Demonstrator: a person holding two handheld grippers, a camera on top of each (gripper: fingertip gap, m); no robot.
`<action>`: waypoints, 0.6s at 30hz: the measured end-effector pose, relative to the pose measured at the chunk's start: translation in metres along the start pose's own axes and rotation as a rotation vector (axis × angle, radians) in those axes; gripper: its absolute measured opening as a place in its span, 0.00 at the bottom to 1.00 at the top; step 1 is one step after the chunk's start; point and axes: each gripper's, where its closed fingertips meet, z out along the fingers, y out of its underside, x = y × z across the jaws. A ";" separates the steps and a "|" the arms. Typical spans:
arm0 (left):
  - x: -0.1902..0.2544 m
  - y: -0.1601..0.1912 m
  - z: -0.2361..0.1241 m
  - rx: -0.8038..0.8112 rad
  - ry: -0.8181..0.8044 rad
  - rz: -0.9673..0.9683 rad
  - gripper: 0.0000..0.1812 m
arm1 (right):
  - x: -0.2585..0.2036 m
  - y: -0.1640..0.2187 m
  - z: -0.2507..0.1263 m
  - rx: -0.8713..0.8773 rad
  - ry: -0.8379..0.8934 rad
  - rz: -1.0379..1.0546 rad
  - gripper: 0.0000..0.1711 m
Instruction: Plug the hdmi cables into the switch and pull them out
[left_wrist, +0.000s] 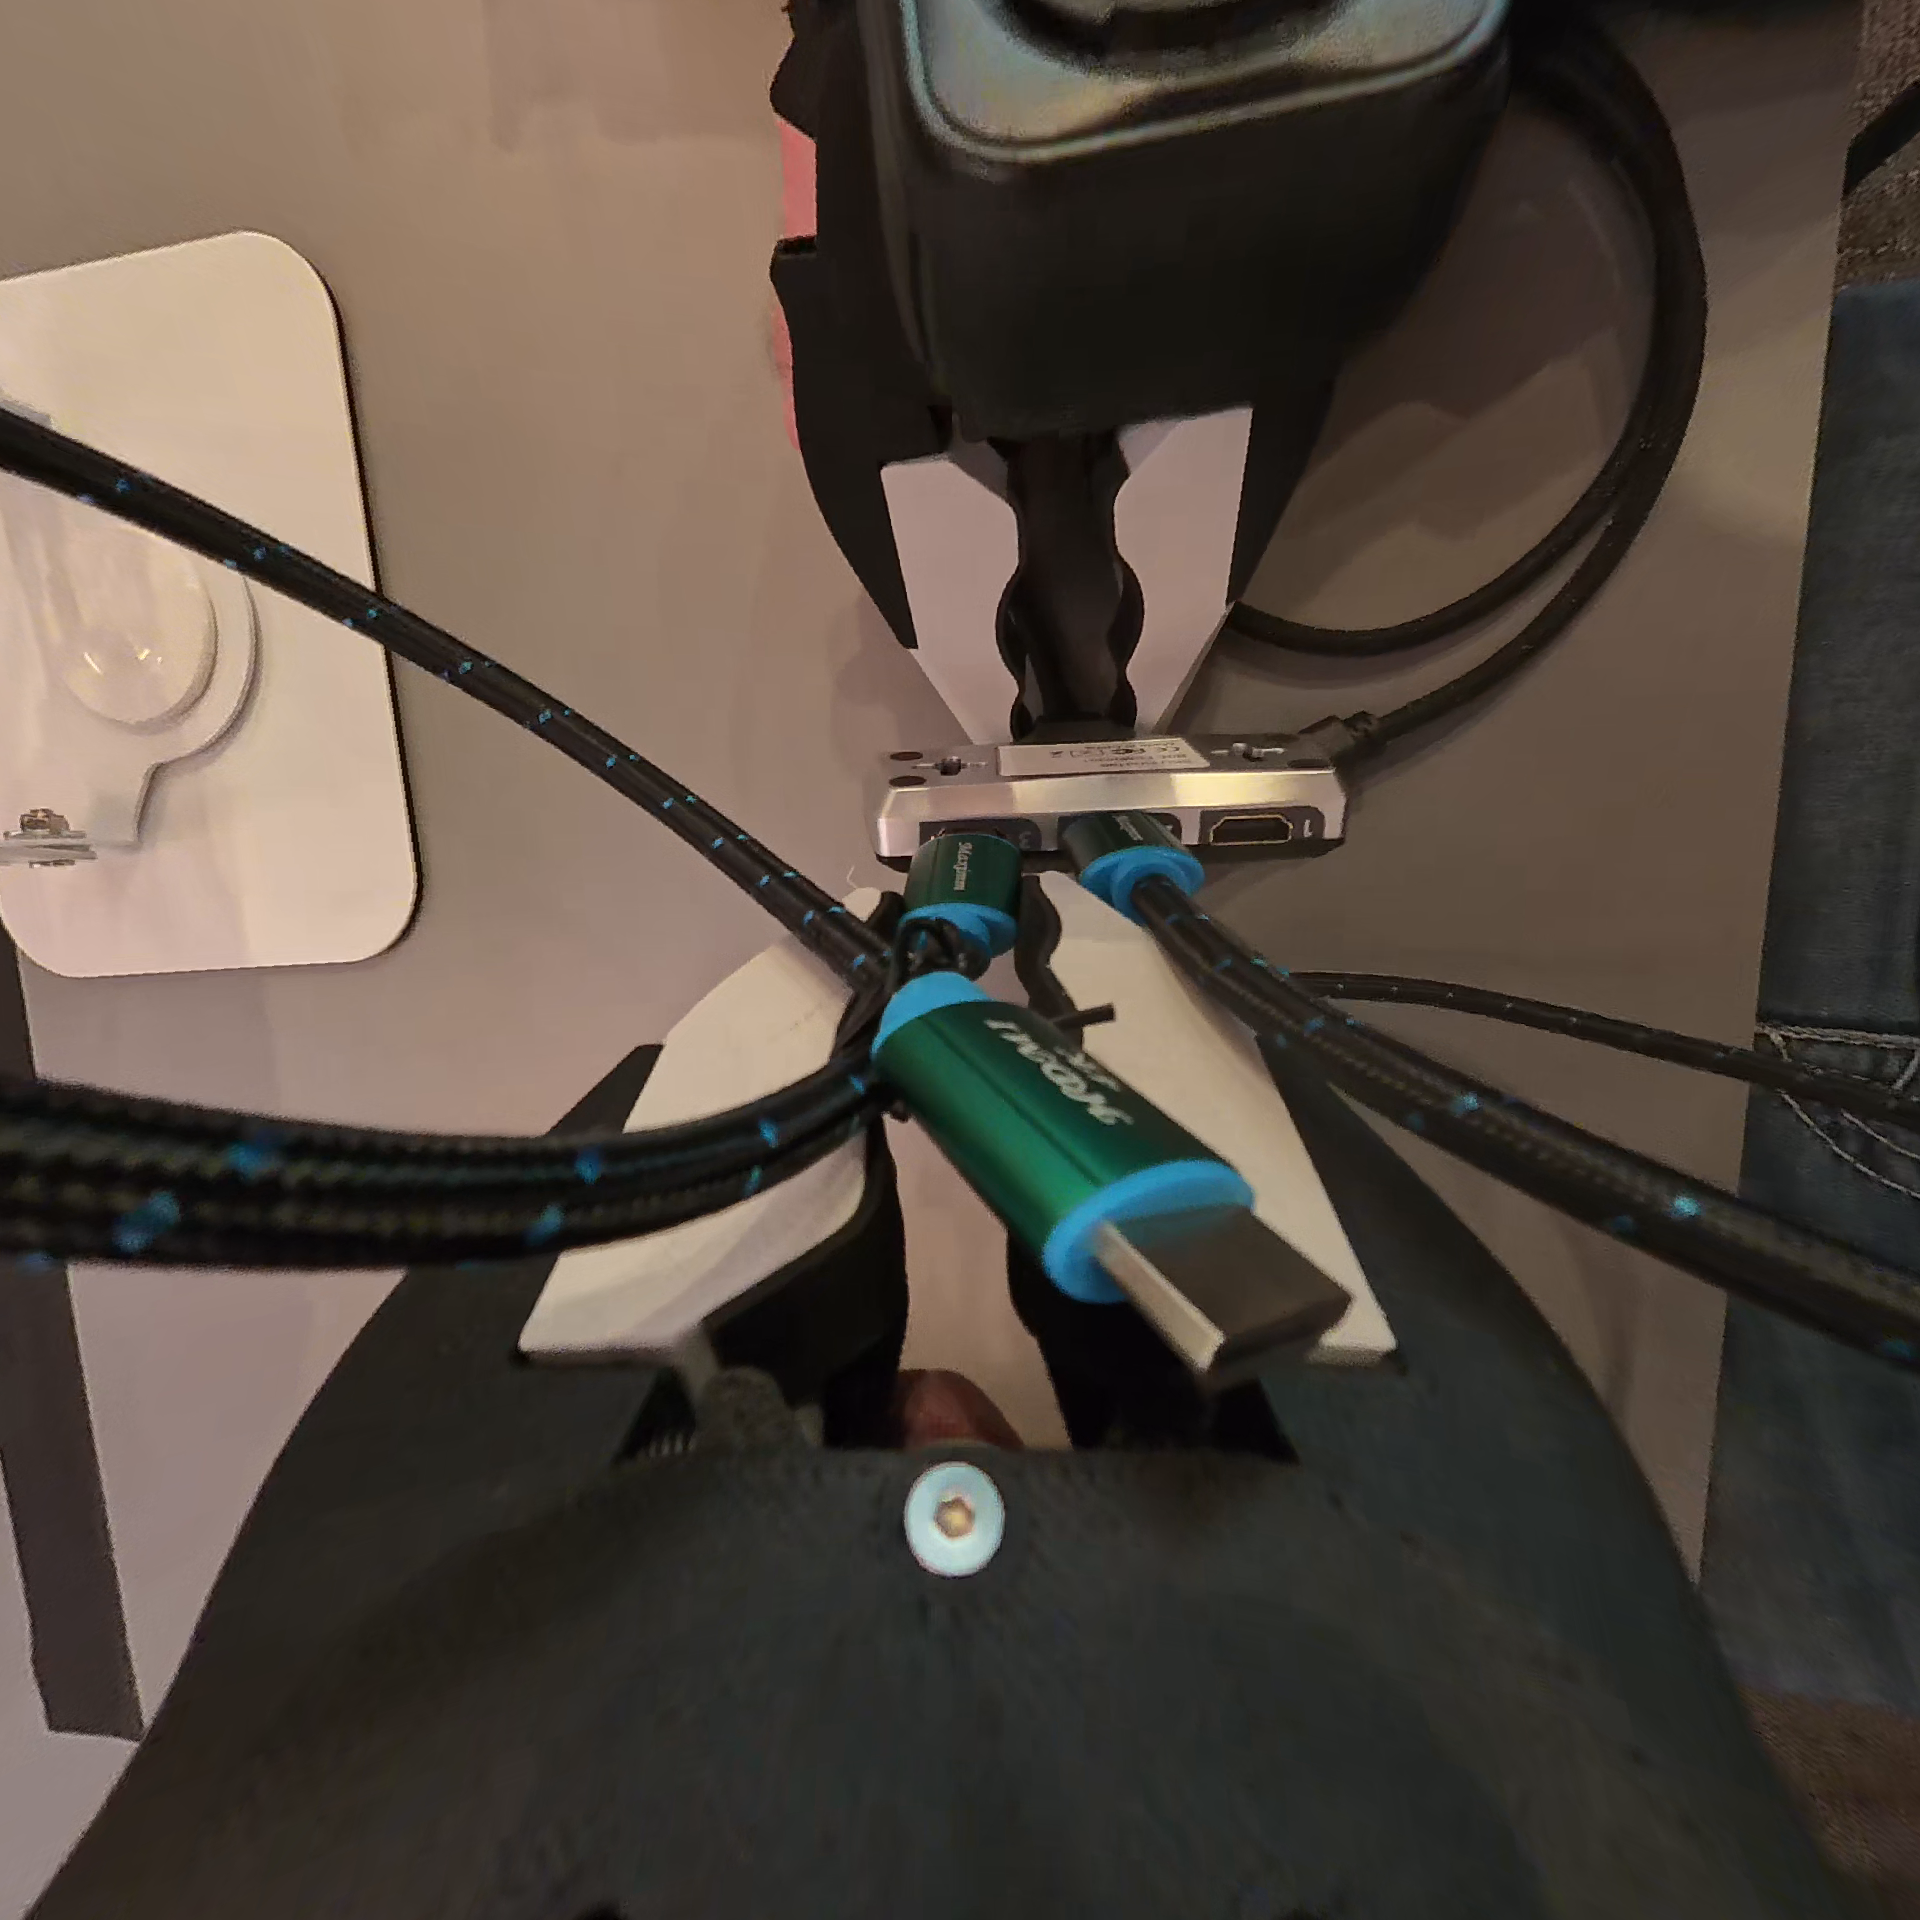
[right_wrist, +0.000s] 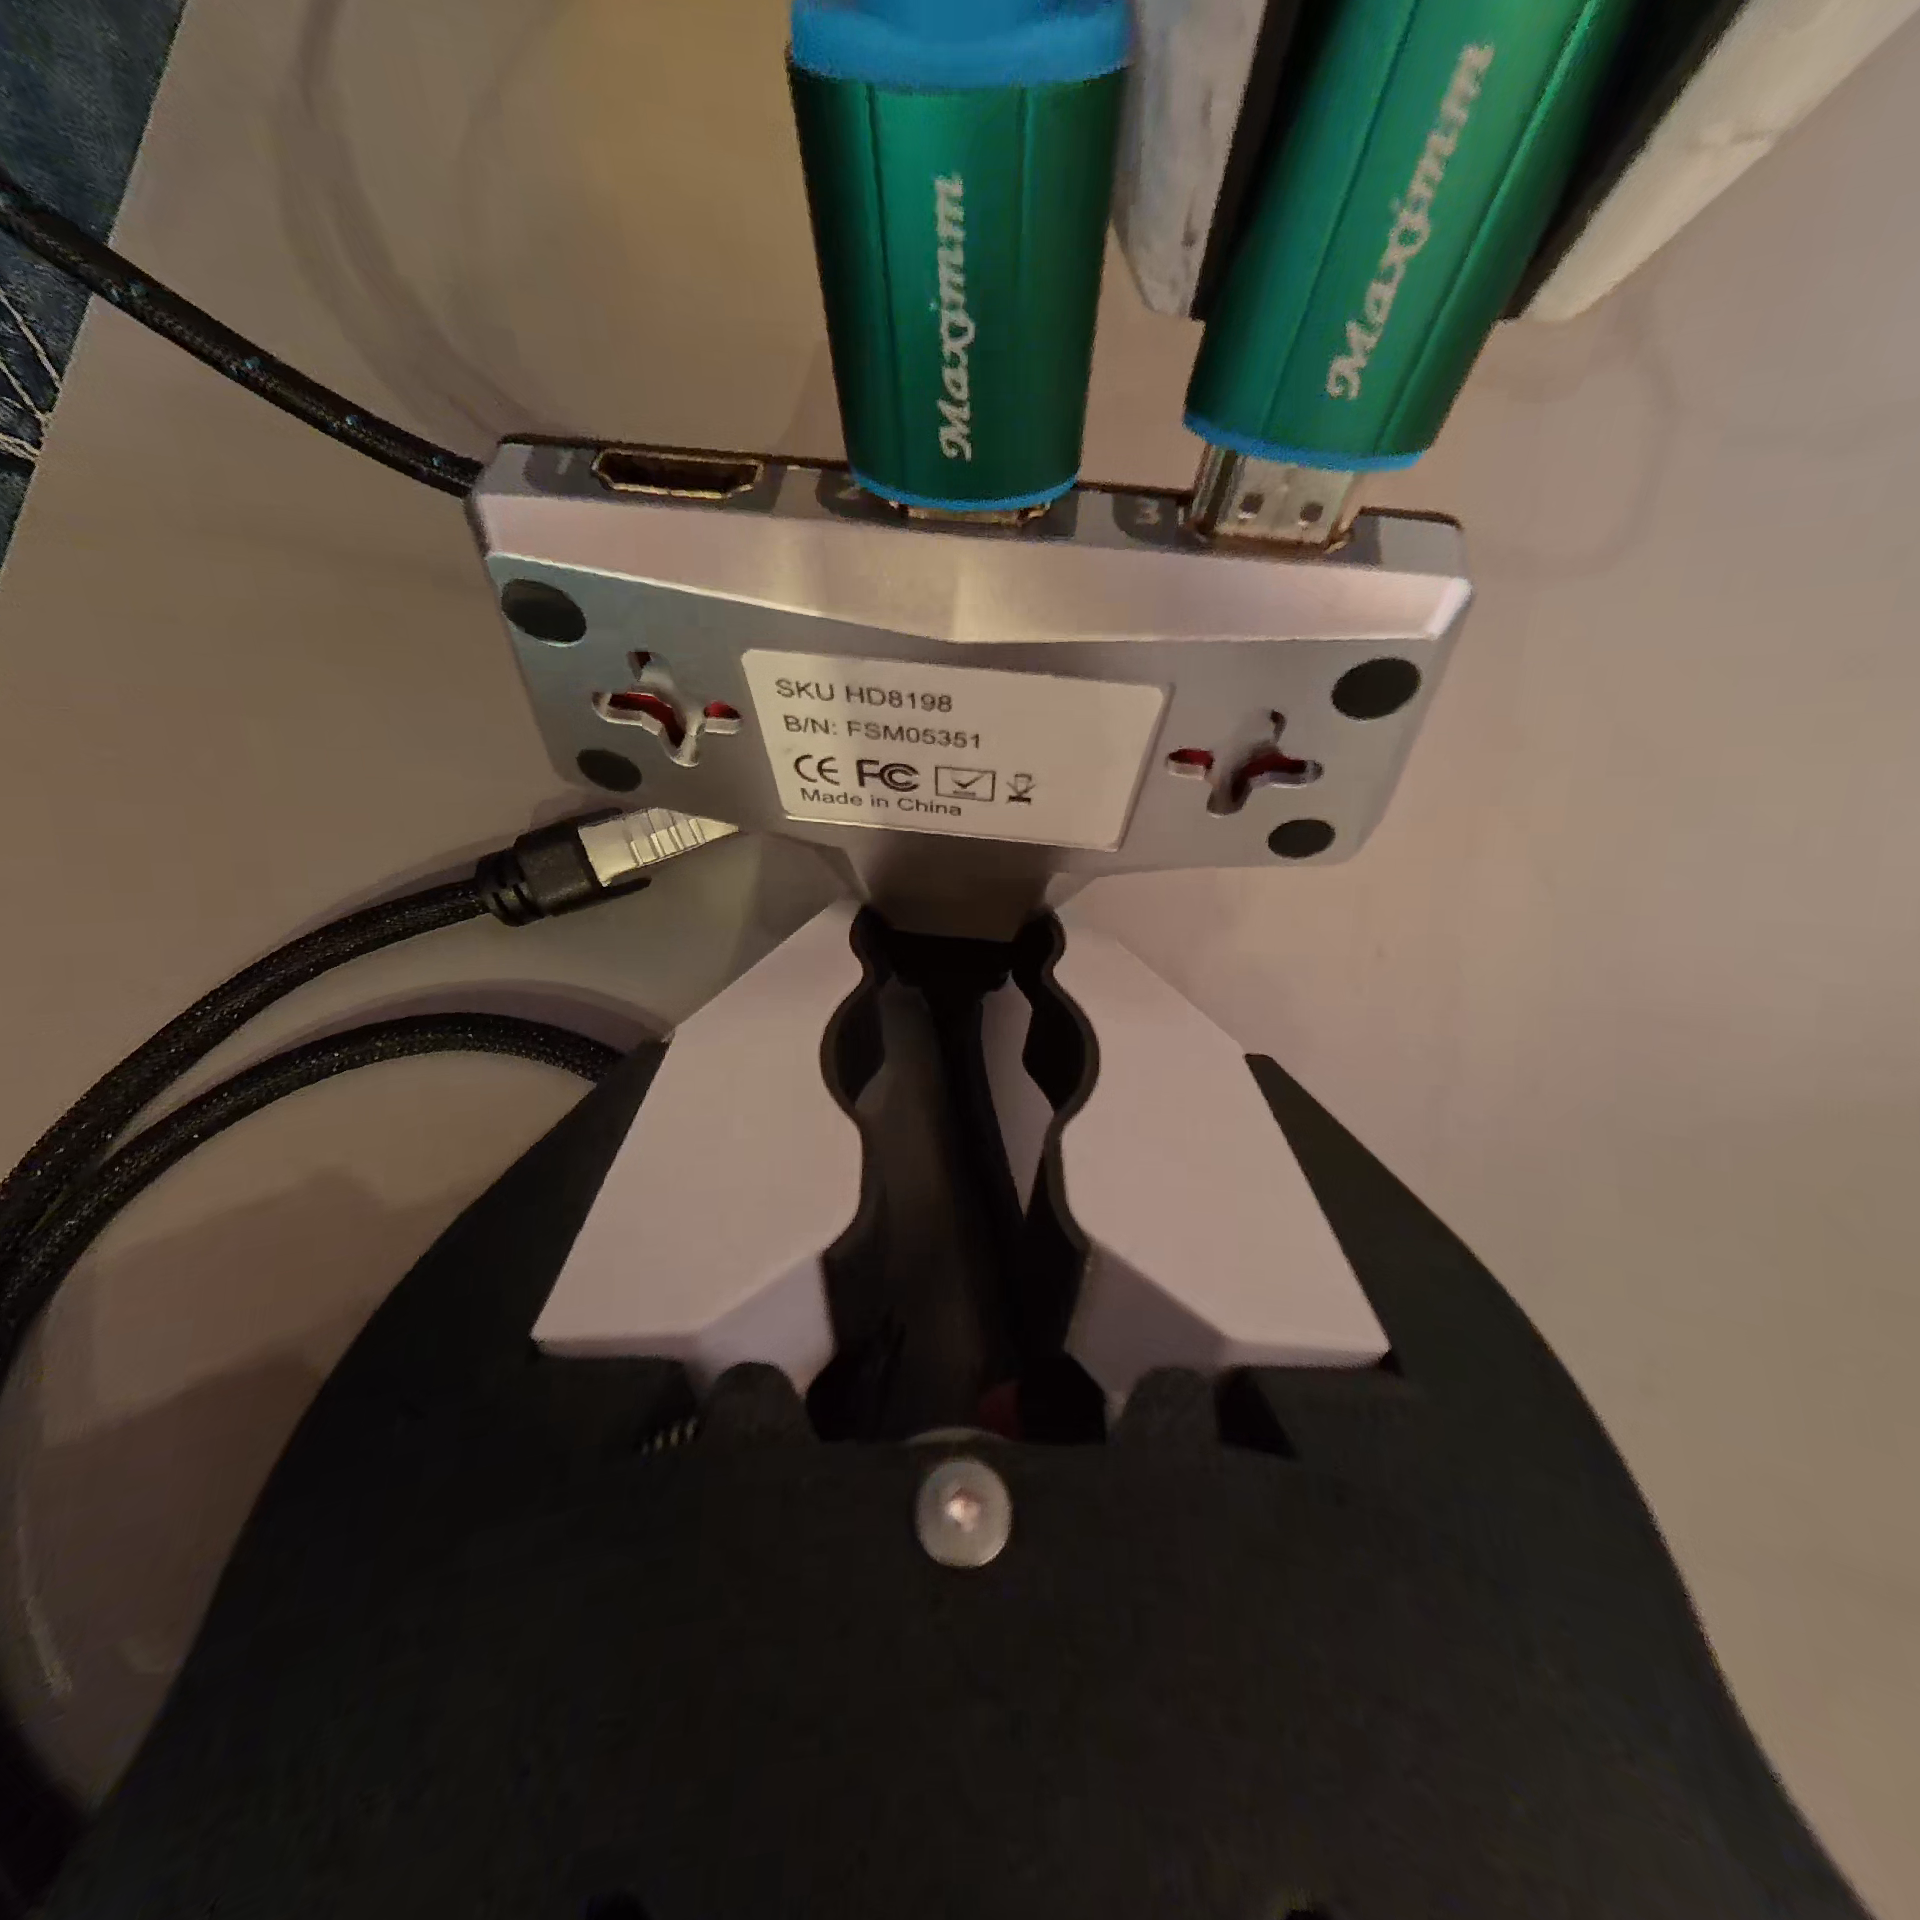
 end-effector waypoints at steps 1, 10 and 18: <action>0.000 -0.001 0.000 -0.001 0.002 0.002 0.11 | 0.000 0.000 0.000 0.000 0.000 -0.001 0.11; 0.000 -0.004 0.002 -0.040 0.007 0.017 0.11 | 0.000 0.001 0.001 -0.008 -0.002 -0.002 0.11; -0.001 -0.013 0.004 -0.039 -0.017 0.017 0.11 | -0.001 0.001 0.001 -0.007 -0.006 0.000 0.11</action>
